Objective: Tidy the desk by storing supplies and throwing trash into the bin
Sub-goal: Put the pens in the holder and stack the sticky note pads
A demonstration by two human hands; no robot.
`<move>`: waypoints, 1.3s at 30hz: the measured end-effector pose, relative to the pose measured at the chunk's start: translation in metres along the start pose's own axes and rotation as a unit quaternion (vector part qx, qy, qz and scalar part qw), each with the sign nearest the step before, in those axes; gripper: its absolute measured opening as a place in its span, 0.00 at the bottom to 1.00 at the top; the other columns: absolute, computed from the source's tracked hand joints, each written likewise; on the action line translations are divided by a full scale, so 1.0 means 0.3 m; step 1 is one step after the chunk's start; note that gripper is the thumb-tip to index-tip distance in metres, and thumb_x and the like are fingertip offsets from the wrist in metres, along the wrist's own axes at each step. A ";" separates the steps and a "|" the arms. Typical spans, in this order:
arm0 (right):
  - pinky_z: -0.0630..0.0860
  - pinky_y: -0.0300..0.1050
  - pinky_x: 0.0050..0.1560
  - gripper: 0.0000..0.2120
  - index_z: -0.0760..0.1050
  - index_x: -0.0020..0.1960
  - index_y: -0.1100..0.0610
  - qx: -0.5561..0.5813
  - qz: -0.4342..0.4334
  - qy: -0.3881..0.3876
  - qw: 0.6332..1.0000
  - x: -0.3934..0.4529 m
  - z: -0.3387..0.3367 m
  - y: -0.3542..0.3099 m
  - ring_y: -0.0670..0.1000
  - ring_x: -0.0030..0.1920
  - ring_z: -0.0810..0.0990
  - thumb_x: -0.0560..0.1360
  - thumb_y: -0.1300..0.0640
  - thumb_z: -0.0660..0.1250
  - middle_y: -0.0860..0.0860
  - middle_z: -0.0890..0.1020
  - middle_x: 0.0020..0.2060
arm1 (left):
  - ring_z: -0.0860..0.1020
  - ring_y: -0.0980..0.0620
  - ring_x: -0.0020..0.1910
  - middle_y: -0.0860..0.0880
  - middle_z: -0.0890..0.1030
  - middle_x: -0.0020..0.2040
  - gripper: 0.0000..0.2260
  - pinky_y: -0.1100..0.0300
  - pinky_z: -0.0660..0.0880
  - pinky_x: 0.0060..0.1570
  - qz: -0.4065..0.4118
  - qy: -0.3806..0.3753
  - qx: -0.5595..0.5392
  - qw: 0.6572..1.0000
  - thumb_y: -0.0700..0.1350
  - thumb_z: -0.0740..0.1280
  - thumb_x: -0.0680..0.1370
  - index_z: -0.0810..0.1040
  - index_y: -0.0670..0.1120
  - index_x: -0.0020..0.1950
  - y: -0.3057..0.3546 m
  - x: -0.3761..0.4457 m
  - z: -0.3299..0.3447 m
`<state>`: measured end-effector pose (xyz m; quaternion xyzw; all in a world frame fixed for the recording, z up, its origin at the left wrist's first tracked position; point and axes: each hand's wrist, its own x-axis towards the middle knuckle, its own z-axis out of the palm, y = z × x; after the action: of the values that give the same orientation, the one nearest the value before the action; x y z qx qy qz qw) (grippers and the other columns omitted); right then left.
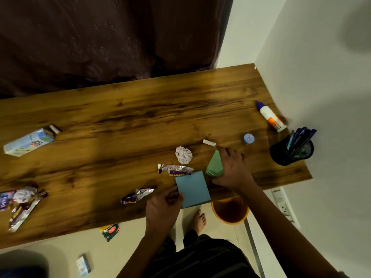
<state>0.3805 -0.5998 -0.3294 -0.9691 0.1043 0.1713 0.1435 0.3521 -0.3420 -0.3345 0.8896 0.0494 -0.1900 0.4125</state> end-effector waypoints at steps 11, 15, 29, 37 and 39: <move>0.52 0.71 0.76 0.59 0.46 0.80 0.52 -0.059 -0.176 -0.040 0.982 -0.089 0.060 0.089 0.59 0.78 0.60 0.62 0.33 0.76 0.54 0.63 0.77 | 0.84 0.57 0.52 0.51 0.87 0.55 0.13 0.74 0.77 0.43 0.000 0.030 -0.014 0.999 0.51 0.74 0.77 0.85 0.49 0.60 -0.018 -0.003 0.027; 0.49 0.71 0.76 0.59 0.40 0.79 0.47 -0.050 -0.196 -0.057 0.978 -0.099 0.039 0.074 0.56 0.80 0.53 0.63 0.38 0.77 0.51 0.57 0.80 | 0.85 0.54 0.52 0.53 0.87 0.53 0.13 0.67 0.82 0.45 -0.014 0.033 -0.022 0.999 0.51 0.74 0.77 0.85 0.50 0.60 -0.020 0.002 0.038; 0.46 0.70 0.77 0.58 0.39 0.81 0.47 -0.047 -0.189 -0.075 0.978 -0.095 0.042 0.049 0.54 0.79 0.52 0.67 0.40 0.75 0.49 0.57 0.79 | 0.86 0.58 0.48 0.54 0.88 0.50 0.13 0.52 0.85 0.50 -0.019 0.049 -0.011 0.999 0.53 0.76 0.75 0.85 0.52 0.58 -0.006 0.019 0.062; 0.44 0.69 0.77 0.57 0.36 0.81 0.44 -0.032 -0.184 -0.062 0.980 -0.105 0.056 0.062 0.52 0.79 0.52 0.68 0.42 0.75 0.47 0.57 0.79 | 0.85 0.58 0.47 0.55 0.87 0.50 0.10 0.64 0.83 0.44 -0.021 0.050 -0.018 0.998 0.51 0.76 0.76 0.85 0.51 0.56 -0.004 0.013 0.053; 0.44 0.68 0.78 0.56 0.37 0.81 0.42 -0.009 -0.185 -0.065 0.981 -0.110 0.061 0.071 0.51 0.80 0.51 0.68 0.40 0.74 0.46 0.57 0.79 | 0.86 0.57 0.48 0.53 0.88 0.50 0.10 0.63 0.84 0.44 -0.020 0.047 -0.029 0.998 0.51 0.75 0.76 0.85 0.50 0.56 -0.006 0.012 0.051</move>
<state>0.3394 -0.6089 -0.3392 -0.9598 -0.0875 0.2049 0.1707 0.3503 -0.3526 -0.3461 0.8839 0.0925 -0.1547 0.4316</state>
